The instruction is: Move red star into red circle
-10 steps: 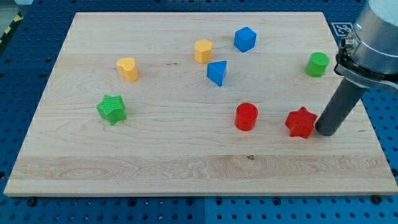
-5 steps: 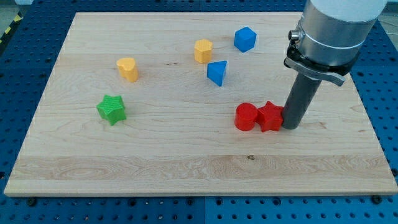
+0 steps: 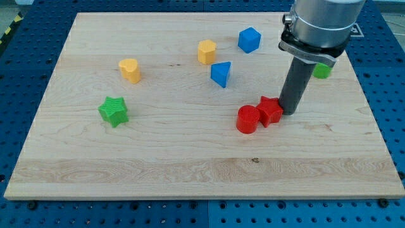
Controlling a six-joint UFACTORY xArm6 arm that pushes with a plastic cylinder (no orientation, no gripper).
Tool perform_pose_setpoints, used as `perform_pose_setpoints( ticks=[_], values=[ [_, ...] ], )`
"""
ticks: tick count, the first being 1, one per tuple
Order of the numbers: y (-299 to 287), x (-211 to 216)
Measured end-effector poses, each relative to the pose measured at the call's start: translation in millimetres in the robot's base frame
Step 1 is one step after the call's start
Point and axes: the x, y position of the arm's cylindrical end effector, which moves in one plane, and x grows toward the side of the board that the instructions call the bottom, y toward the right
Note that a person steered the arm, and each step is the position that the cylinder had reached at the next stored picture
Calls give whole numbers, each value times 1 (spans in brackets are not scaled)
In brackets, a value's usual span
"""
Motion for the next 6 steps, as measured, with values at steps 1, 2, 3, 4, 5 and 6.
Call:
perform_pose_setpoints(
  ticks=[1,2,3,4,5,6],
  values=[
    [0,-3],
    [-2,-10],
    [-4,-17],
    [-4,-19],
    [-8,-23],
    [-9,-35]
  ],
)
